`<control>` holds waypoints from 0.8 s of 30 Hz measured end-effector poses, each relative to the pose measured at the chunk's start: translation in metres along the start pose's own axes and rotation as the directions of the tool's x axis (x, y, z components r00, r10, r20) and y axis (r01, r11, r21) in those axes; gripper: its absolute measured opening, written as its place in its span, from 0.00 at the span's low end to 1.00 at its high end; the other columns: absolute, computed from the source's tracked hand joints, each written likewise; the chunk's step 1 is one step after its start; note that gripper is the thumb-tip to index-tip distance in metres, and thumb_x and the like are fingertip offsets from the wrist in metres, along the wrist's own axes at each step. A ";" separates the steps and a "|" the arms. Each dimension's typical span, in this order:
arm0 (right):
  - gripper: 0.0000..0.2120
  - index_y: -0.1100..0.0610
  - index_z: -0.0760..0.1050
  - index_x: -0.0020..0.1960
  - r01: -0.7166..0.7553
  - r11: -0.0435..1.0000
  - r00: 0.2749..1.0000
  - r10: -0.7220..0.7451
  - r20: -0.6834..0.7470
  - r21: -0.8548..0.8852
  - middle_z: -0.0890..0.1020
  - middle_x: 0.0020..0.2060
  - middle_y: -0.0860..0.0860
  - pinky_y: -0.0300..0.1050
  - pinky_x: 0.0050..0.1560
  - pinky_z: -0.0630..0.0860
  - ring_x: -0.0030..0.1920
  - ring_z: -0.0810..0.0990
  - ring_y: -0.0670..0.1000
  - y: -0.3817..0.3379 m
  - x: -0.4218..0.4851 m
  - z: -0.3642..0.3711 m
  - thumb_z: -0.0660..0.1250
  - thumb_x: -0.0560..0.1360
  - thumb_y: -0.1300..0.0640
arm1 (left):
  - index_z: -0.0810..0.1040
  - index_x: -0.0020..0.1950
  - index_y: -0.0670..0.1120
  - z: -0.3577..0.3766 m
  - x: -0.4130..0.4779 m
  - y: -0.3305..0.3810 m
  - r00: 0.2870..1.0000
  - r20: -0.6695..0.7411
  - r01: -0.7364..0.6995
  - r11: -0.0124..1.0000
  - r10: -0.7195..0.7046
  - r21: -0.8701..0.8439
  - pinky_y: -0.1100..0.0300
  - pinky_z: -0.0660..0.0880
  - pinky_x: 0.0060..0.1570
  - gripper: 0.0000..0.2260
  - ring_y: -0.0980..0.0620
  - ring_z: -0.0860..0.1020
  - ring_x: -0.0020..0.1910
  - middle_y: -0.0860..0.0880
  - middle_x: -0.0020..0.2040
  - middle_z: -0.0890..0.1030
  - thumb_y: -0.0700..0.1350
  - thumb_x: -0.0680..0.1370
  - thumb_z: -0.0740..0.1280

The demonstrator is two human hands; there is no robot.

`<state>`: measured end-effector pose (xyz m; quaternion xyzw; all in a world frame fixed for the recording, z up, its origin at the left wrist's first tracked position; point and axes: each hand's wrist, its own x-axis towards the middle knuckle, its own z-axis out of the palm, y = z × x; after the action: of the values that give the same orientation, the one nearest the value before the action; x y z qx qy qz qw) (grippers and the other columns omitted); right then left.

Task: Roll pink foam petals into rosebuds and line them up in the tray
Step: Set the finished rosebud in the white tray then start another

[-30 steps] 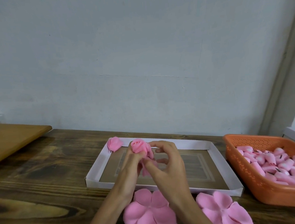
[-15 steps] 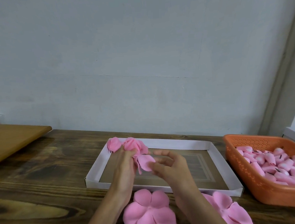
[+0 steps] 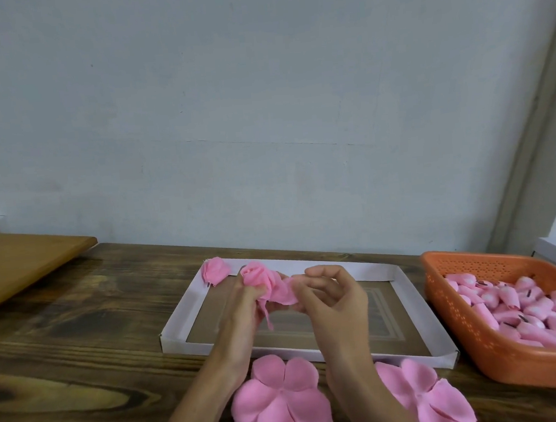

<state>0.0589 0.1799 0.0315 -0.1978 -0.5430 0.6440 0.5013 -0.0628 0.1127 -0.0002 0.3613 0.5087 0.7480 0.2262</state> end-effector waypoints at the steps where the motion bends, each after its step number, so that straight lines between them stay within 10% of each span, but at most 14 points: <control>1: 0.08 0.63 0.79 0.50 0.019 1.000 1.000 -0.019 0.000 -0.008 0.88 0.39 0.56 0.40 0.38 0.82 0.41 0.88 0.55 0.000 -0.001 0.001 0.75 0.74 0.70 | 0.81 0.48 0.58 0.001 0.002 -0.001 0.999 -0.026 0.036 0.999 -0.036 -0.009 0.52 0.80 0.53 0.10 0.58 0.85 0.45 0.59 0.41 0.87 0.55 0.67 0.69; 8: 0.05 0.61 0.80 0.50 0.095 0.995 0.989 -0.094 0.110 -0.002 0.88 0.39 0.57 0.36 0.36 0.79 0.37 0.85 0.51 -0.001 -0.006 0.006 0.74 0.76 0.66 | 0.78 0.44 0.50 0.010 -0.005 0.014 0.999 0.023 -0.044 0.989 0.041 0.142 0.61 0.74 0.39 0.08 0.54 0.75 0.39 0.51 0.40 0.78 0.49 0.80 0.62; 15: 0.13 0.56 0.81 0.53 0.118 0.991 0.983 -0.108 0.149 -0.063 0.88 0.46 0.52 0.58 0.48 0.85 0.44 0.87 0.56 0.001 -0.009 0.012 0.75 0.74 0.70 | 0.78 0.50 0.49 0.013 -0.009 0.015 0.996 0.035 -0.083 0.996 0.082 0.044 0.55 0.71 0.43 0.08 0.52 0.72 0.41 0.48 0.44 0.78 0.47 0.77 0.60; 20: 0.12 0.47 0.83 0.50 0.175 0.976 0.972 -0.151 0.178 -0.128 0.87 0.46 0.50 0.47 0.41 0.84 0.42 0.86 0.55 0.001 -0.011 0.011 0.80 0.72 0.60 | 0.75 0.64 0.43 0.012 -0.014 0.013 0.990 0.130 -0.070 0.987 0.051 0.146 0.33 0.72 0.60 0.17 0.32 0.77 0.60 0.32 0.60 0.78 0.45 0.78 0.57; 24: 0.11 0.47 0.84 0.48 0.194 0.955 0.976 -0.166 0.139 -0.223 0.88 0.44 0.49 0.51 0.40 0.85 0.39 0.86 0.55 0.006 -0.008 0.008 0.82 0.71 0.57 | 0.74 0.70 0.53 0.009 -0.013 0.009 0.986 0.165 -0.060 0.976 0.025 0.210 0.46 0.75 0.57 0.24 0.43 0.79 0.59 0.40 0.63 0.79 0.42 0.74 0.58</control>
<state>0.0535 0.1694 0.0265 -0.1669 -0.6598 0.5375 0.4979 -0.0475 0.1055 0.0060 0.4538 0.5584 0.6618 0.2103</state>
